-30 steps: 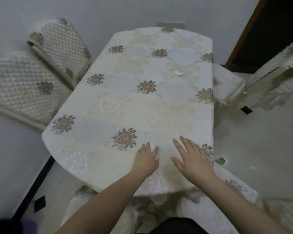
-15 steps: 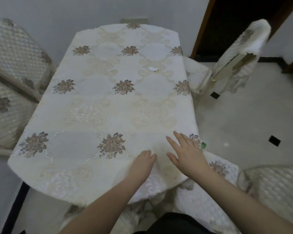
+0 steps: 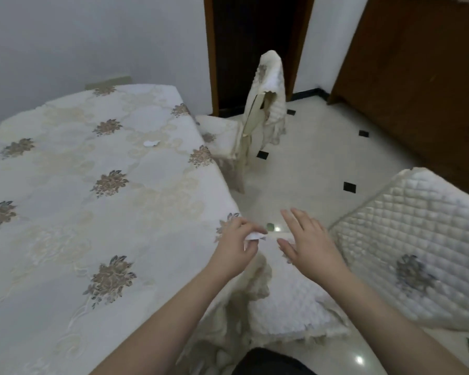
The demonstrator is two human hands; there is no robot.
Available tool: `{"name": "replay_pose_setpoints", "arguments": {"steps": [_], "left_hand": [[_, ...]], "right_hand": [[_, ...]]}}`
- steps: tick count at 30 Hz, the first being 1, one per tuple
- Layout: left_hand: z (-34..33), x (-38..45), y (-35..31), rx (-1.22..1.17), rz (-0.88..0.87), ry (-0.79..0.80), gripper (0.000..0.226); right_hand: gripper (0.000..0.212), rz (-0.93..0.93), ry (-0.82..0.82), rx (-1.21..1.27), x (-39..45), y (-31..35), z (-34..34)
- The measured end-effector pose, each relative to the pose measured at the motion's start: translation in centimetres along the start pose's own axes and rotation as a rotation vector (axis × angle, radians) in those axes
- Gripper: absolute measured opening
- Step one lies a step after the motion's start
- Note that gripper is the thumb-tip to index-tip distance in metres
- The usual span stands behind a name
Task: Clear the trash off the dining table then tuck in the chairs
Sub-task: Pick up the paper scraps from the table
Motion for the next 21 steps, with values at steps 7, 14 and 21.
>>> {"name": "replay_pose_setpoints", "arguments": {"steps": [7,14,21], "left_hand": [[-9.8,2.5,-9.1,-0.232,0.161,0.171,0.033],[-23.4,2.3,-19.1,-0.41,0.221,0.313,0.036],[-33.6,3.1,-28.8,-0.365,0.137,0.521,0.029]], "right_hand": [[0.075,-0.188,-0.083,0.061,-10.2,-11.9,3.2],[0.07,-0.359,-0.176,0.158,-23.8,-24.2,5.1],[0.068,-0.556,-0.228,0.229,-33.9,-32.9,6.0]]}}
Point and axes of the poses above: each hand's wrist, its own x-axis towards the middle knuckle, its own z-axis out of the back of the hand, y = z × x, the point moved 8 cm from there along x, towards the middle knuckle, and after that the axes turned 8 degrees about y, right-handed, at the moved point
